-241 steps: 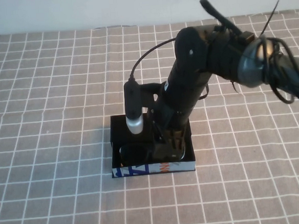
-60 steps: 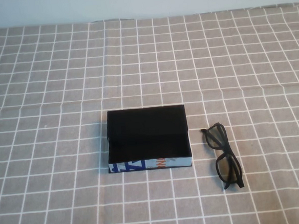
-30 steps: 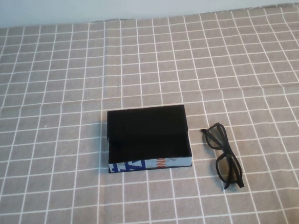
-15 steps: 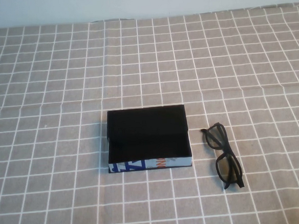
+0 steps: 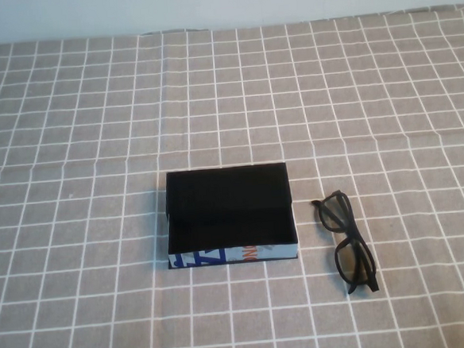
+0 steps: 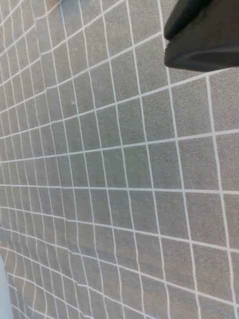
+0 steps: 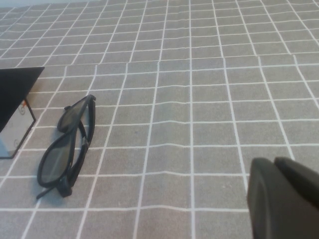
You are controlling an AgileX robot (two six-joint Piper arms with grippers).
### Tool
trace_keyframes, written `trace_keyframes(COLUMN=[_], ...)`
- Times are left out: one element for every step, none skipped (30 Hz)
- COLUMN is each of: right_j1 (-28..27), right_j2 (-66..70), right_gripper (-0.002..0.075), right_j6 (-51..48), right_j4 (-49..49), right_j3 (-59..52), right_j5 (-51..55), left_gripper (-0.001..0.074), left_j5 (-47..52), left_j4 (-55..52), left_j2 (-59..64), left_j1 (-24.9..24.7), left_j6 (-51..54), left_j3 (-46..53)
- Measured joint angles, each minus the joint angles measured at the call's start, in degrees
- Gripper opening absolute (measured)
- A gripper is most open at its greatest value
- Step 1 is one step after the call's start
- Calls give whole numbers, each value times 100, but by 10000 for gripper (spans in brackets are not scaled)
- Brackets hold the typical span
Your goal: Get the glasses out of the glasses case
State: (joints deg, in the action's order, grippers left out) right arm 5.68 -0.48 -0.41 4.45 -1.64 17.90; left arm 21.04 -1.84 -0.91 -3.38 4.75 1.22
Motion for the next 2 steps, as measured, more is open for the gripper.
trace_keyframes(right_j1=[0,0], right_j2=[0,0], right_gripper=[-18,-18], right_j6=[0,0], right_j4=[0,0], right_j3=[0,0], right_j5=[0,0], left_gripper=[-4,-4], left_j5=[0,0], left_j4=[0,0], left_j2=[0,0], left_j1=[0,0], left_j6=[0,0], left_j3=[0,0])
